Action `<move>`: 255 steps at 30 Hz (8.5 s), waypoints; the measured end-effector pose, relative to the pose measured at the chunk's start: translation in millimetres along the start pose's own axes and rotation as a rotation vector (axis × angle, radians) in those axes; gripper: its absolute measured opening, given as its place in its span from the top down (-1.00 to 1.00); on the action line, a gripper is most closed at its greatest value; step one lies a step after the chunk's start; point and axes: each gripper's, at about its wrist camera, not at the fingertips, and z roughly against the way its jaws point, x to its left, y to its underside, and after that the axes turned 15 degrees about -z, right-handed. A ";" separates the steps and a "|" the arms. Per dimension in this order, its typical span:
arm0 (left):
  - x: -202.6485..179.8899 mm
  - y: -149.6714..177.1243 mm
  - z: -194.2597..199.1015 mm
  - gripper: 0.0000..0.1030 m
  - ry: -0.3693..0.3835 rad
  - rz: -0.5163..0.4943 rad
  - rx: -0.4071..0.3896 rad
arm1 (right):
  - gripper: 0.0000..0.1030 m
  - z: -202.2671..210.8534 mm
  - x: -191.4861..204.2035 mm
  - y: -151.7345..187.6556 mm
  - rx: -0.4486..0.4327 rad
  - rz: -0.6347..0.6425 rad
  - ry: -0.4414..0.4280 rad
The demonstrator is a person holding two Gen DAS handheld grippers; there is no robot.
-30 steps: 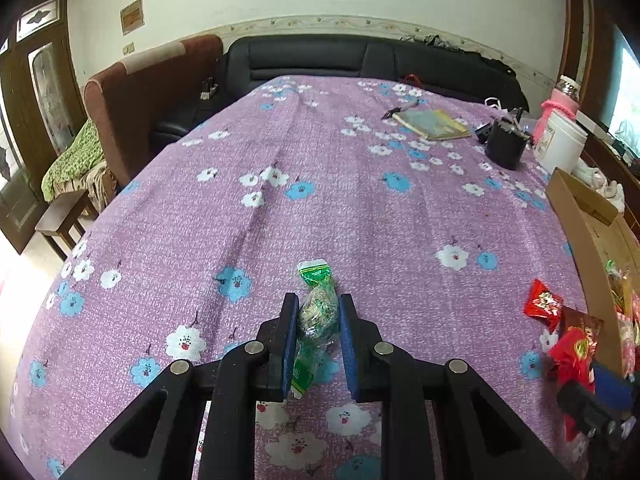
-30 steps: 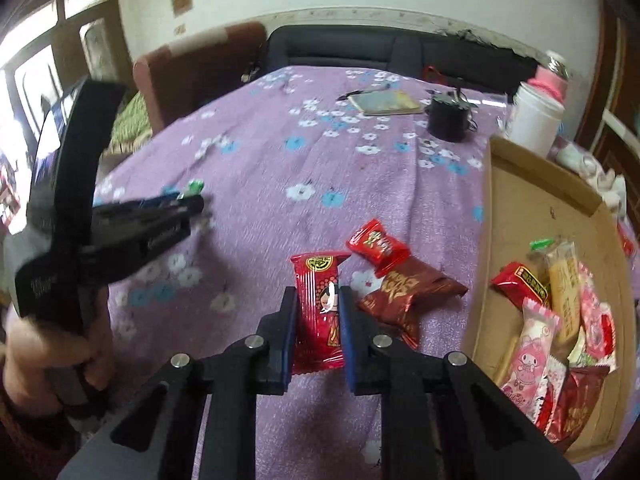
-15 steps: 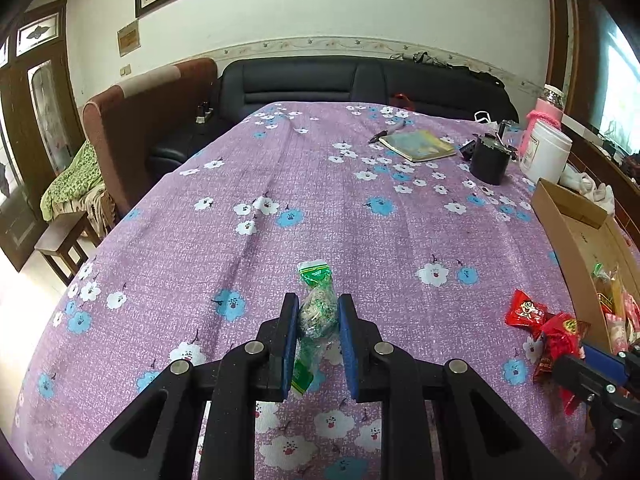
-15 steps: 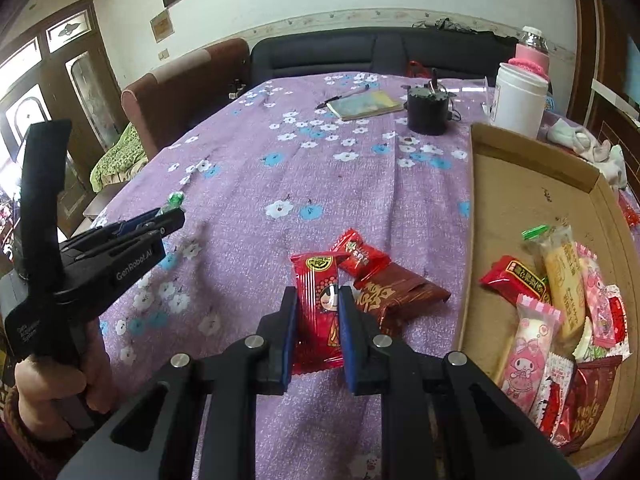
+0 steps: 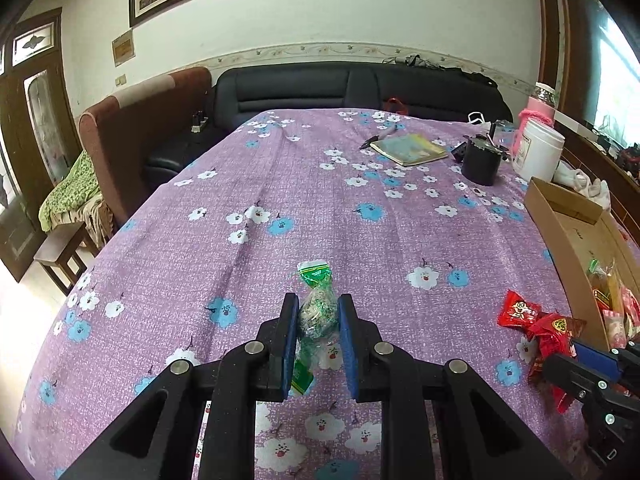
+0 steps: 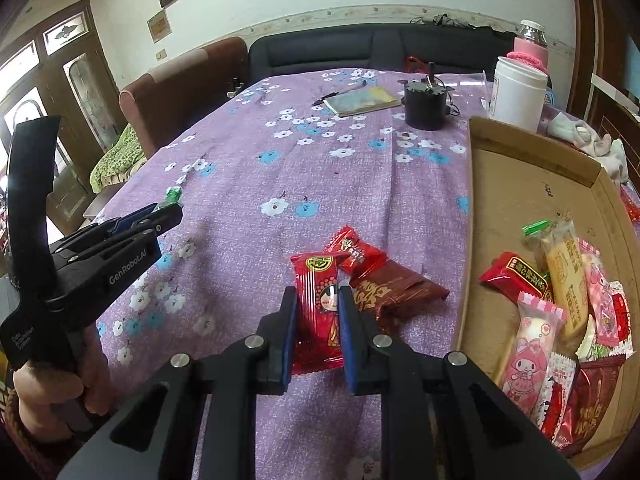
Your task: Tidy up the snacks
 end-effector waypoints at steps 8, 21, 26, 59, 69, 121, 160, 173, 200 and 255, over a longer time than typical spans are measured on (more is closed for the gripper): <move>-2.3 -0.8 5.5 0.61 -0.014 -0.016 -0.029 | 0.64 1.6 0.1 -0.9 -0.011 -0.008 0.000; -7.1 -2.2 8.9 0.61 -0.005 -0.031 -0.043 | 0.64 1.3 1.6 1.0 -0.009 0.001 0.009; -8.2 -1.9 11.8 0.61 -0.005 -0.035 -0.053 | 0.64 3.1 2.3 1.1 -0.021 0.008 0.021; -68.6 -23.9 70.7 0.61 0.268 -0.134 -0.187 | 0.64 94.2 -168.1 -56.5 -0.181 -0.382 0.040; -190.6 -53.9 83.0 0.62 0.522 -0.209 -0.110 | 0.64 78.8 -207.1 -52.9 -0.136 -0.471 0.040; -256.3 -17.5 77.7 0.29 0.424 -0.378 -0.192 | 0.46 60.6 -186.0 -43.7 -0.124 -0.351 0.169; -113.3 -46.9 10.0 0.07 0.429 -0.051 0.118 | 0.43 81.3 -174.1 -45.3 -0.210 -0.337 0.108; -136.5 -40.6 4.2 0.23 0.450 -0.139 0.148 | 0.43 81.2 -173.5 -45.1 -0.207 -0.336 0.101; -130.3 -38.8 5.7 0.30 0.431 -0.135 0.135 | 0.43 79.2 -163.6 -42.9 -0.187 -0.309 0.059; -48.6 -46.0 27.3 0.30 0.187 0.085 -0.041 | 0.59 46.4 -58.7 -31.0 -0.043 -0.082 -0.009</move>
